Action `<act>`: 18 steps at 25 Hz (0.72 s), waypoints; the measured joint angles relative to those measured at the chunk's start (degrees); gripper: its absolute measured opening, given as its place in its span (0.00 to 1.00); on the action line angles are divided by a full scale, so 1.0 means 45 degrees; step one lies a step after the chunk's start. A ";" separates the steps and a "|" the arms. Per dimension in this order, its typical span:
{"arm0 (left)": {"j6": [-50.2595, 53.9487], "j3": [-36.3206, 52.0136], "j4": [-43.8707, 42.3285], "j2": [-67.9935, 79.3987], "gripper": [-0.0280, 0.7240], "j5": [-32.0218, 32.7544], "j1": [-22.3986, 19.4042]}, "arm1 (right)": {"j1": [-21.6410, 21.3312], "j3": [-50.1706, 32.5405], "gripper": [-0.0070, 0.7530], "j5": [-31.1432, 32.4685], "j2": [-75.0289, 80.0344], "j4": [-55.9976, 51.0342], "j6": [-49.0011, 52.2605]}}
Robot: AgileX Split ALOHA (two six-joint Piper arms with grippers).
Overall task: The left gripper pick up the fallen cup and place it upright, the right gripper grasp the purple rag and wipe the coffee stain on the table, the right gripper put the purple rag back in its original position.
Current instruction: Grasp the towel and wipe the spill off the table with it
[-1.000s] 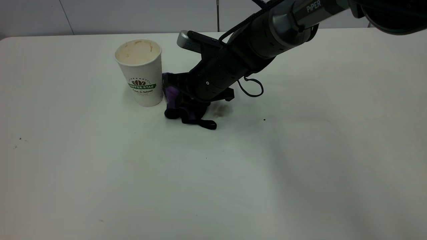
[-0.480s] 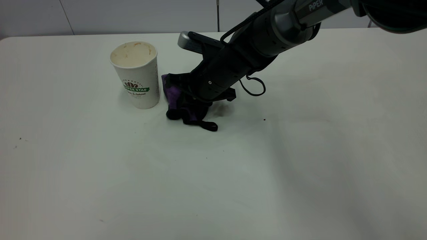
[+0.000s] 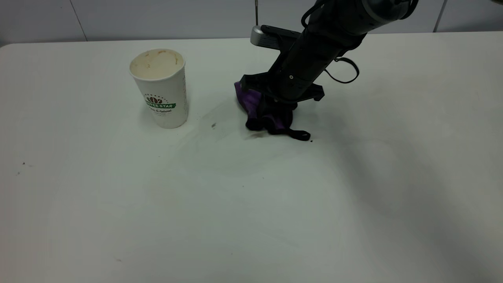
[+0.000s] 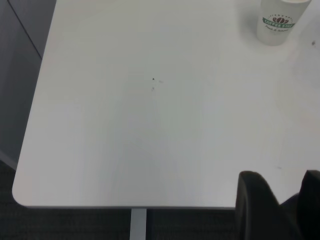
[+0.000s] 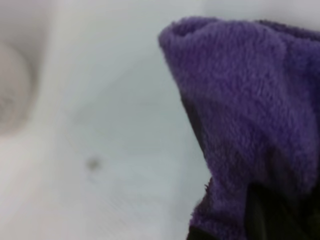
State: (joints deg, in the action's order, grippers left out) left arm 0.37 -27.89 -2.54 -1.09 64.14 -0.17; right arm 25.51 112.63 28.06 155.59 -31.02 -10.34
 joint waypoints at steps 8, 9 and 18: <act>0.0000 0.0000 0.0000 0.0000 0.36 0.0000 0.0000 | 0.0613 0.0082 0.11 0.1862 -0.0300 0.3667 0.2635; 0.0000 0.0000 0.0000 0.0000 0.36 0.0000 0.0000 | 0.0822 0.0082 0.11 0.1872 -0.0300 0.3773 0.2678; 0.0000 0.0000 0.0000 0.0000 0.36 0.0000 0.0000 | 0.2687 0.0024 0.11 0.0358 -0.0300 0.3897 0.2706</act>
State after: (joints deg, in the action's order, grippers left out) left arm 0.37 -27.89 -2.54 -1.09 64.14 -0.17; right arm 37.60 112.74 29.67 154.24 -13.48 1.83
